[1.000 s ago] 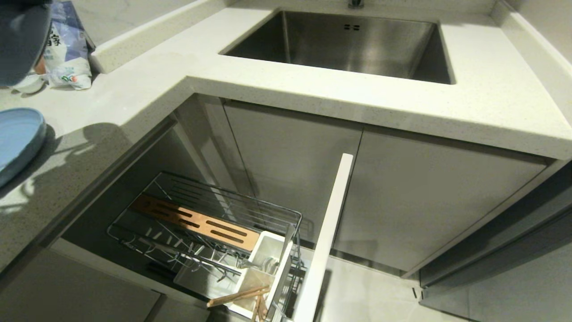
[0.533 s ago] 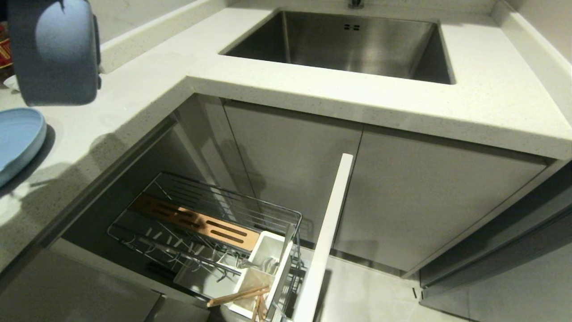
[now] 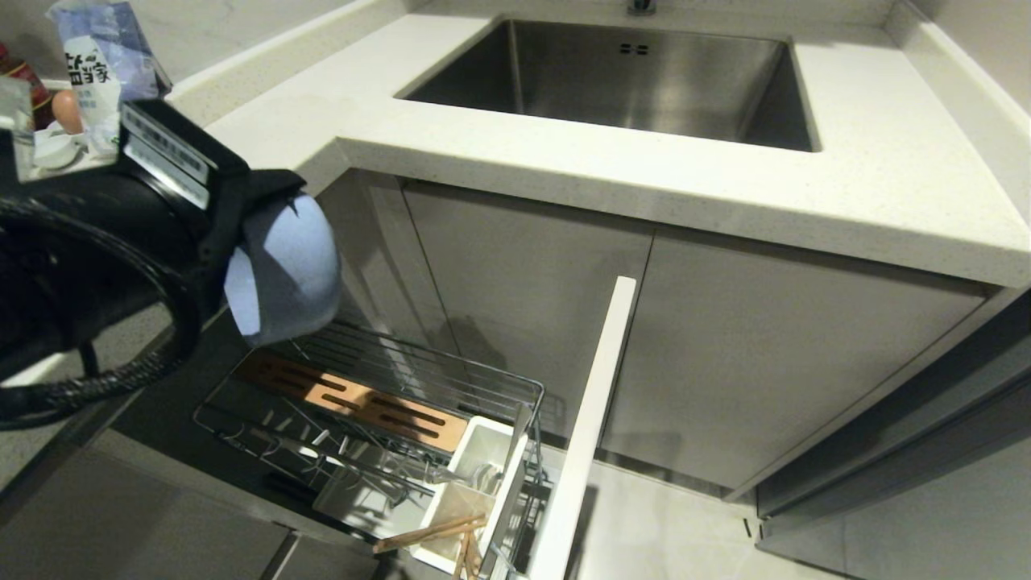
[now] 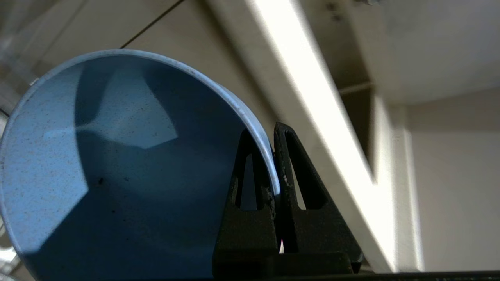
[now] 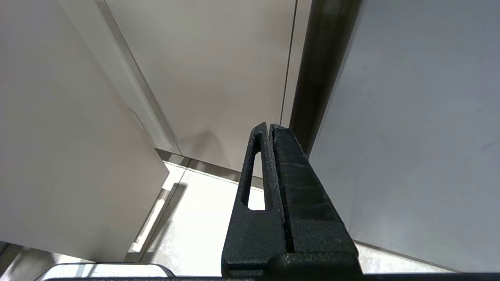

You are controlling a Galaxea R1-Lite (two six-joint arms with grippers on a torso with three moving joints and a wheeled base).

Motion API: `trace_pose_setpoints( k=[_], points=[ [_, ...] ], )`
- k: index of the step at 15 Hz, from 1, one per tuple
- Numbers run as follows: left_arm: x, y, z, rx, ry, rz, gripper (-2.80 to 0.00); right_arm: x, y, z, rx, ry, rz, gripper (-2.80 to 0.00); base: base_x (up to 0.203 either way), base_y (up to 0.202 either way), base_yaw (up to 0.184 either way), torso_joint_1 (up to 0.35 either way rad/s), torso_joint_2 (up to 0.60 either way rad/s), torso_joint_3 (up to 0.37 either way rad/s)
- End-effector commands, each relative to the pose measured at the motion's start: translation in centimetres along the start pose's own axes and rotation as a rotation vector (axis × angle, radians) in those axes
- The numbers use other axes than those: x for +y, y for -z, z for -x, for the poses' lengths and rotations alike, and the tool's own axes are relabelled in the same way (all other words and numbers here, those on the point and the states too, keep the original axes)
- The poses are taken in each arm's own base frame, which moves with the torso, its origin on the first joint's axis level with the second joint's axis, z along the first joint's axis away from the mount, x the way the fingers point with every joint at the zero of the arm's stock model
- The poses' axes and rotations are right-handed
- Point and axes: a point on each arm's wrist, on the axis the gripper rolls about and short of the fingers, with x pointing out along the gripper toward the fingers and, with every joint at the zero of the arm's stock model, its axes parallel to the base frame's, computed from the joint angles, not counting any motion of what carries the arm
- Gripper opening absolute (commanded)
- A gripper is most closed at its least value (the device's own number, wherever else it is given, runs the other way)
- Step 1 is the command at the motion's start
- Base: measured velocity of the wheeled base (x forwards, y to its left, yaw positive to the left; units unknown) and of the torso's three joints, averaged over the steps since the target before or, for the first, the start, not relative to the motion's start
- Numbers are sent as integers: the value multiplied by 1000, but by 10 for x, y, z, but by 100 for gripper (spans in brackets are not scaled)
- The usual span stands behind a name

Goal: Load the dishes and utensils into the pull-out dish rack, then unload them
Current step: Pick up the bowl and place it in the cupboard

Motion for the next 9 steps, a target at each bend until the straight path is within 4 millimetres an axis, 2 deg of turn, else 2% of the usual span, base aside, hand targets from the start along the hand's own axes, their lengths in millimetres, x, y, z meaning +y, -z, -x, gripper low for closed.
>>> trace_pose_setpoints(
  k=[1,3,9],
  points=[
    [20,34,-17,14,-79,4,-280,0,6,-1,22,0,0,-280,0,0,0,0,0,0],
    [23,51,-34,-6,-87,94,-280,0,6,-1,22,0,0,-280,0,0,0,0,0,0],
    [35,108,-87,-30,-114,208,-280,0,6,-1,22,0,0,-280,0,0,0,0,0,0]
  ],
)
